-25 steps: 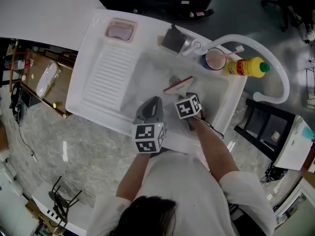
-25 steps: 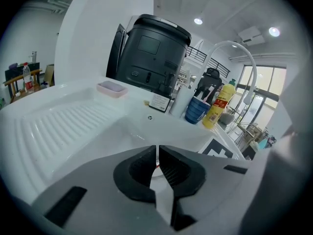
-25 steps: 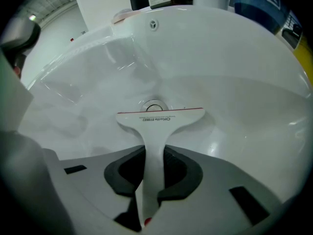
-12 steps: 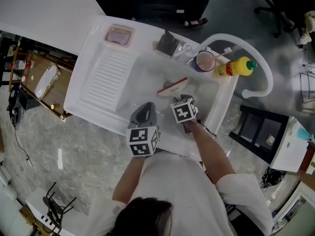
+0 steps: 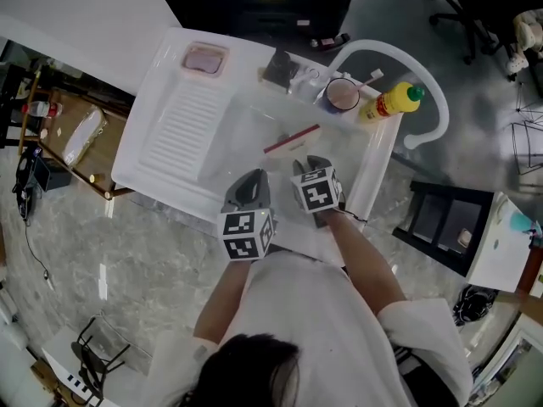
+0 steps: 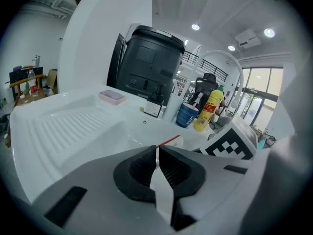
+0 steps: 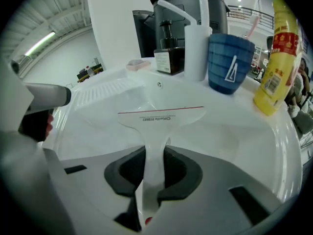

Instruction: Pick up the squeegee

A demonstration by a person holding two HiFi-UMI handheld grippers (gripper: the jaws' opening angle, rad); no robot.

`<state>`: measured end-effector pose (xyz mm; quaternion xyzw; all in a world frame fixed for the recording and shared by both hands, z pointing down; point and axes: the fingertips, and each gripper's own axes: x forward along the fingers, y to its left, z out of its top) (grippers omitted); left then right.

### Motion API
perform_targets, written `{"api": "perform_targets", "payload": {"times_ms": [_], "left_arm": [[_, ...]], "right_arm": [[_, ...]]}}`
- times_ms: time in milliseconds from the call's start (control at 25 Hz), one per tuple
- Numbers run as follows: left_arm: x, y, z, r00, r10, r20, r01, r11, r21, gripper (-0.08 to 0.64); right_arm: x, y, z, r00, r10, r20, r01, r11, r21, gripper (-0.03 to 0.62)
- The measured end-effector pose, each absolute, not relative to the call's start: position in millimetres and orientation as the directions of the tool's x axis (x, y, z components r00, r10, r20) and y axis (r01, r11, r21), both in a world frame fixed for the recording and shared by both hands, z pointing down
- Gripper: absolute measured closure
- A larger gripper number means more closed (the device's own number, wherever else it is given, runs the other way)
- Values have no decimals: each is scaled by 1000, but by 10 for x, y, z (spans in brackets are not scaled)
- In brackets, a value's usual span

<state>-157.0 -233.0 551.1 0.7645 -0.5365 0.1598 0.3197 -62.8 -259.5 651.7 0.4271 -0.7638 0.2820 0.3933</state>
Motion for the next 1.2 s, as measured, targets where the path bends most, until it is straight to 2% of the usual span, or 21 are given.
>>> {"api": "perform_targets", "payload": {"times_ms": [720,1200], "left_arm": [[-1378,-2129,5388,418,-709,568,-907,-285,310,522],[-1176,-2091,5031,469,-737,487,-880,-344,328,522]], "right_arm": [[-615,-2408,5532,-360,-631,687,-909,403,-107,517],[-555,-2274,4912,-383,-744,547,-910,405,-86,517]]}}
